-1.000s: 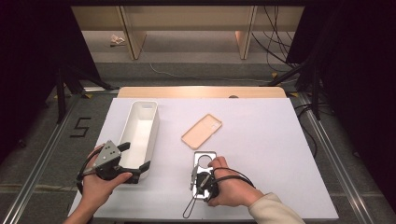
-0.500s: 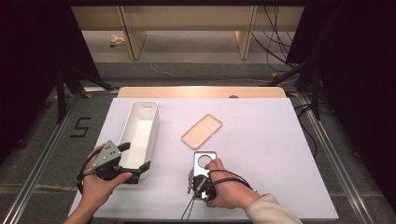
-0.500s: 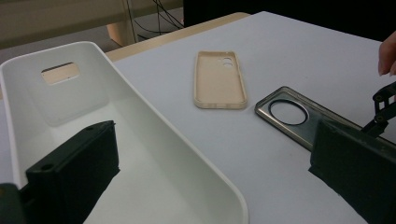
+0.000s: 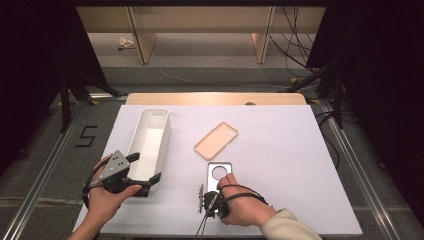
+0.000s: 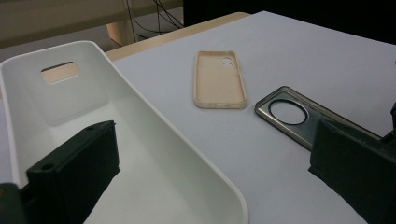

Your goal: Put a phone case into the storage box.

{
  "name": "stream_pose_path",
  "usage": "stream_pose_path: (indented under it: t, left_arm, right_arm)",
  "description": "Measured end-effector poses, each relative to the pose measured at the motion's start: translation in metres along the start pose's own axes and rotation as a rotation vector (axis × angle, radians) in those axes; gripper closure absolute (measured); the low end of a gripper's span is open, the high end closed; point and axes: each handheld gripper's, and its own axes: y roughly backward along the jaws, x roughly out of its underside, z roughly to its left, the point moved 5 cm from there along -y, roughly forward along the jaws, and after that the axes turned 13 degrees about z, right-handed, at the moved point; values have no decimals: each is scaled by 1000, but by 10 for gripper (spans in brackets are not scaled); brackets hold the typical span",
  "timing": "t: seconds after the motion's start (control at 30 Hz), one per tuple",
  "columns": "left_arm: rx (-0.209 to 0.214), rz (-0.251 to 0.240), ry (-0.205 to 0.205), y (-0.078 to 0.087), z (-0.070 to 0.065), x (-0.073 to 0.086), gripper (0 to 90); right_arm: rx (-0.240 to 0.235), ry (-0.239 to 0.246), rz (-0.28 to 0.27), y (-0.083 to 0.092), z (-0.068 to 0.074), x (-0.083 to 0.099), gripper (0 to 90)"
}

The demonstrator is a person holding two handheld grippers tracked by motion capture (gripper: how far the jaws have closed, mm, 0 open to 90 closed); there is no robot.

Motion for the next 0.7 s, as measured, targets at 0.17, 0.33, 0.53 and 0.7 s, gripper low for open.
stream_pose_path:
  t: [0.17, 0.33, 0.53, 0.7]
  left_arm:
    - [0, 0, 0, 0, 0, 0, 7]
    - [0, 0, 0, 0, 0, 0, 7]
    - [0, -1, -1, 1, 0, 0, 7]
    - [0, -1, -2, 0, 0, 0, 8]
  right_arm:
    - [17, 21, 17, 0, 5, -3, 795]
    - [24, 37, 29, 1, 8, -4, 857]
    - [7, 30, 26, 2, 8, -3, 885]
    - [6, 33, 24, 2, 8, -3, 888]
